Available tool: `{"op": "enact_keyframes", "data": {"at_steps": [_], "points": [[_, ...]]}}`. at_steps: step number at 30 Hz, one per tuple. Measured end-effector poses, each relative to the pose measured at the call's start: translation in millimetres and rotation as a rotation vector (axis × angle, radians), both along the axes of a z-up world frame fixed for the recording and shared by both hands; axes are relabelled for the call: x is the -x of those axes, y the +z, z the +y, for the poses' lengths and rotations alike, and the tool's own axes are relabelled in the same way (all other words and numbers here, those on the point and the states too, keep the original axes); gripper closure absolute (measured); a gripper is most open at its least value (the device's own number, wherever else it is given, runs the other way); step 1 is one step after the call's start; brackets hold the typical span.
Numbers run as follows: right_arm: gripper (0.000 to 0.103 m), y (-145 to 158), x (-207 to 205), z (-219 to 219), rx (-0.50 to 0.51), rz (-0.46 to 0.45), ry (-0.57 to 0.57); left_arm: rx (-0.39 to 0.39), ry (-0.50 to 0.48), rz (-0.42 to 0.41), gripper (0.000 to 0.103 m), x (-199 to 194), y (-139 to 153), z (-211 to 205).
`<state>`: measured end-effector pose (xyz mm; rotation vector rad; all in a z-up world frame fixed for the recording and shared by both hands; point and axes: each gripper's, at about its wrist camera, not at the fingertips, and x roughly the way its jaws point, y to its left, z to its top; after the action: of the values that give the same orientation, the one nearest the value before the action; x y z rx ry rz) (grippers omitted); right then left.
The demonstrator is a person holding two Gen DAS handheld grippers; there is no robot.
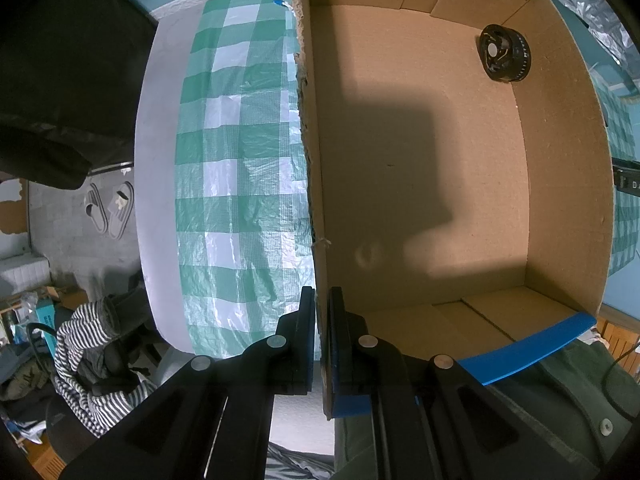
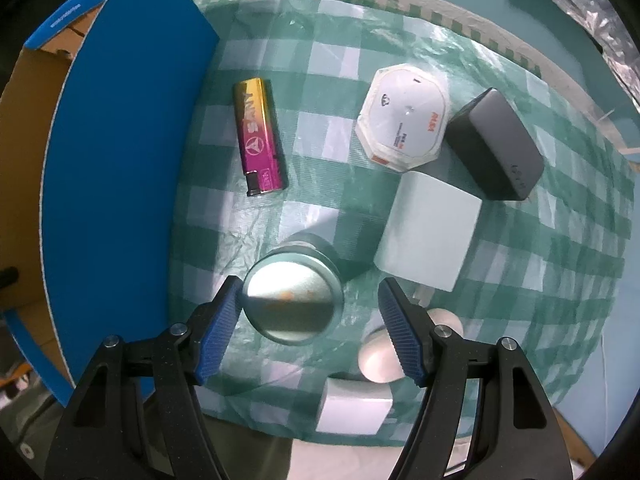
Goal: Organize rigid objects
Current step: 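Move the right gripper back to the green tin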
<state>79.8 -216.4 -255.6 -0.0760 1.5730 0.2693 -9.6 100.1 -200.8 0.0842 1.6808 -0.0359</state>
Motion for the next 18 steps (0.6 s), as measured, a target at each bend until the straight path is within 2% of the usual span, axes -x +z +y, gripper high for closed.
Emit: {"op": "enact_keyframes", "data": {"at_steps": [5,11,18], "points": [[0.033,-7,1,2,0.008,0.000,-0.006,0.002,0.001,0.000,0.097,-1,0,0],[0.057,-12,-3,0,-0.004,0.004,-0.018,0.003,-0.005,0.004,0.097,-3,1,-2],[0.059,-7,-4,2,-0.003,0.002,-0.003,0.003,-0.004,0.005,0.097,-3,2,-2]]}}
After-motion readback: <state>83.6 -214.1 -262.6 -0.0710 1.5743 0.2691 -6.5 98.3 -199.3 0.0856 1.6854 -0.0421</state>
